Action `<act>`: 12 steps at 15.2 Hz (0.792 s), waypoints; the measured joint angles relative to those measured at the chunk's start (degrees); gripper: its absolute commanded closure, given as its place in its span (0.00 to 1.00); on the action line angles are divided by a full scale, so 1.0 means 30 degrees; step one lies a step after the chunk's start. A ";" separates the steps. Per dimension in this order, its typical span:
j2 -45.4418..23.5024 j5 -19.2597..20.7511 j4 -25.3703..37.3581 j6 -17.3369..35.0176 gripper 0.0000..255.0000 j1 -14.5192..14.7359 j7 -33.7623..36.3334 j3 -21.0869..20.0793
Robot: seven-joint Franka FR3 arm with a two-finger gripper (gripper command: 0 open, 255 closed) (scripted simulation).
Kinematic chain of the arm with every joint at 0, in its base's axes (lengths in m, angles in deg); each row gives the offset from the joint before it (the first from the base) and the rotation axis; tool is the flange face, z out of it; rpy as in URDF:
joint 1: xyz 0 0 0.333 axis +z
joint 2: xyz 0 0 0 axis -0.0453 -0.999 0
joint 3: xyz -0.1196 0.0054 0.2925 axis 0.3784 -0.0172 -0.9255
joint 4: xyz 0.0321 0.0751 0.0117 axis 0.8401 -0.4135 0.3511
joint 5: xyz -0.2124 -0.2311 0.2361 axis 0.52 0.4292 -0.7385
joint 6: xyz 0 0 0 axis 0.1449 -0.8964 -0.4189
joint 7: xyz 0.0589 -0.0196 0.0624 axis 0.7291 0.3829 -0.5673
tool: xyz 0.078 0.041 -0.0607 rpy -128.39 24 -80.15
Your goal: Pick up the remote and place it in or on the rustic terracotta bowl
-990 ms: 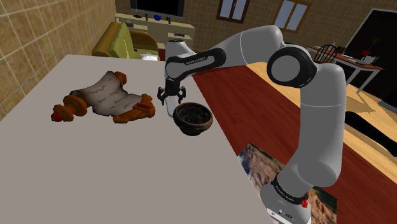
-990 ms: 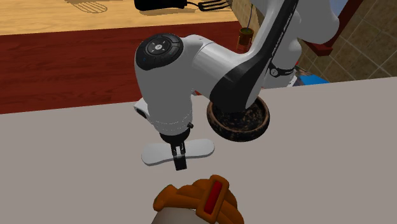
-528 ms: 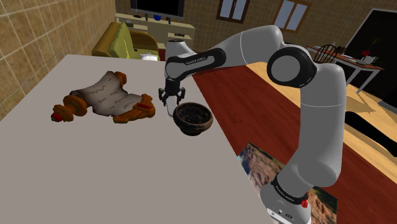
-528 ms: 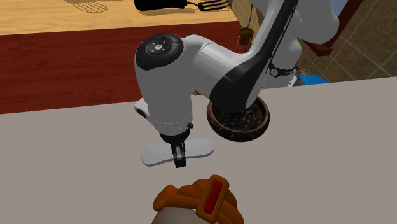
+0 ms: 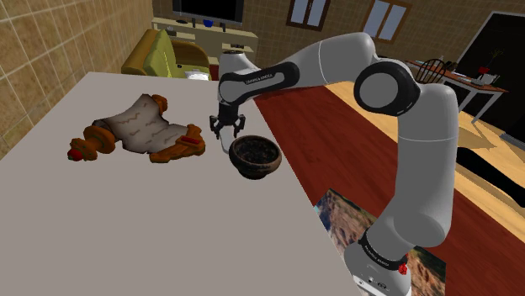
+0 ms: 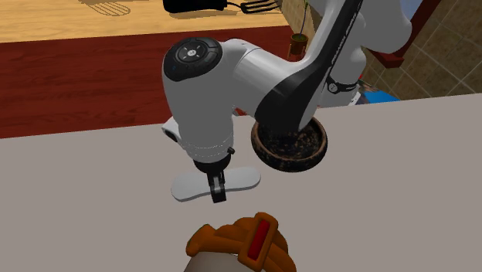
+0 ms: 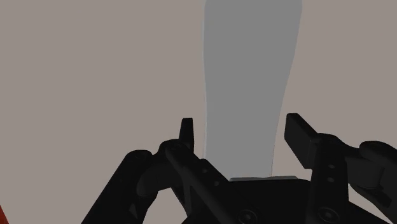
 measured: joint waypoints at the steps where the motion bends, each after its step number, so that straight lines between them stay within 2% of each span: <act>1: 0.0092 -0.0014 0.0107 -0.0197 1.00 0.0011 0.0007 -0.0011; 12: 0.1040 -0.0167 0.1492 -0.2511 1.00 -0.0026 -0.0151 -0.0078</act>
